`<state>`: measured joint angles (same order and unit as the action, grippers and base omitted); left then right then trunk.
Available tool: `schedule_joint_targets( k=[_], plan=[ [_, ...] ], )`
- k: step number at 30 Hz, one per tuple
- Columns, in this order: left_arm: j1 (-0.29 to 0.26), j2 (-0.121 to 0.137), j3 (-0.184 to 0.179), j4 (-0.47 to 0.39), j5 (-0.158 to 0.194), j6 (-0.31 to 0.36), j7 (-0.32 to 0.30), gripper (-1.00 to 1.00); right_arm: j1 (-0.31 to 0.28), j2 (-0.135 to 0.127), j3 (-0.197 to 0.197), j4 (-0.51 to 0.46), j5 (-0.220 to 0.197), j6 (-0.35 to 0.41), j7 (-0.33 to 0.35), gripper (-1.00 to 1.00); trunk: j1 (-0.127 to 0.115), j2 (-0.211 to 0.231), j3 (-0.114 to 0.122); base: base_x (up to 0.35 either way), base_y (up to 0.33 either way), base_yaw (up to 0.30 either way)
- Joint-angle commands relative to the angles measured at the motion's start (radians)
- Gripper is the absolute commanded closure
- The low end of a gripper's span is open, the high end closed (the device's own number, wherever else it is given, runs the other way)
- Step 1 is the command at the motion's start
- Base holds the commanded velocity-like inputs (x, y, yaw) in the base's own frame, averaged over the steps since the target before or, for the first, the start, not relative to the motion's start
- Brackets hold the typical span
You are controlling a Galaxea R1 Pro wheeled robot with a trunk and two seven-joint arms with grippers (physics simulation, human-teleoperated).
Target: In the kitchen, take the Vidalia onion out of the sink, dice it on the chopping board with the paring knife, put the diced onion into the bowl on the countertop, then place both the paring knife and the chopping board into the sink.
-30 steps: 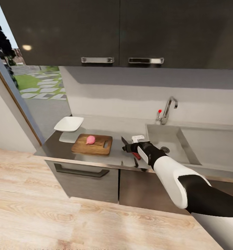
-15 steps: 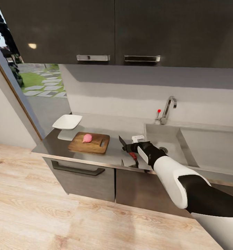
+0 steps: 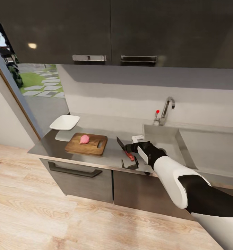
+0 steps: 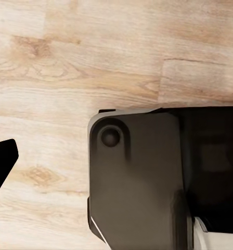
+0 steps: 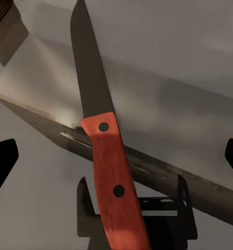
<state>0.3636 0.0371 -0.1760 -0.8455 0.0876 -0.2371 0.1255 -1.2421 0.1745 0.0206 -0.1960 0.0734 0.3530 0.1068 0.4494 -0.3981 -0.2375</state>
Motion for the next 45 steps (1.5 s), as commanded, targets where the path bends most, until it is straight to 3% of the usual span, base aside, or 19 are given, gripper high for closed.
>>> schedule_joint_targets(
  k=[1,17,45],
  plan=[
    [0.000,0.002,-0.006,-0.001,0.009,-0.002,0.008,-1.00,0.000,0.000,0.001,-0.002,0.008,0.006,0.004,-1.00,0.001,-0.002,-0.002,0.003,-0.005,0.000],
    [0.000,0.002,-0.006,0.000,0.009,-0.002,0.008,-1.00,0.000,0.000,0.001,-0.002,0.008,0.006,0.004,-1.00,0.001,-0.002,-0.003,0.000,0.000,0.000],
    [0.000,0.001,-0.006,0.000,0.009,-0.002,0.008,-1.00,0.000,0.000,0.002,-0.002,0.008,0.006,0.004,-1.00,0.001,-0.002,-0.025,0.000,0.000,0.000]
  ],
)
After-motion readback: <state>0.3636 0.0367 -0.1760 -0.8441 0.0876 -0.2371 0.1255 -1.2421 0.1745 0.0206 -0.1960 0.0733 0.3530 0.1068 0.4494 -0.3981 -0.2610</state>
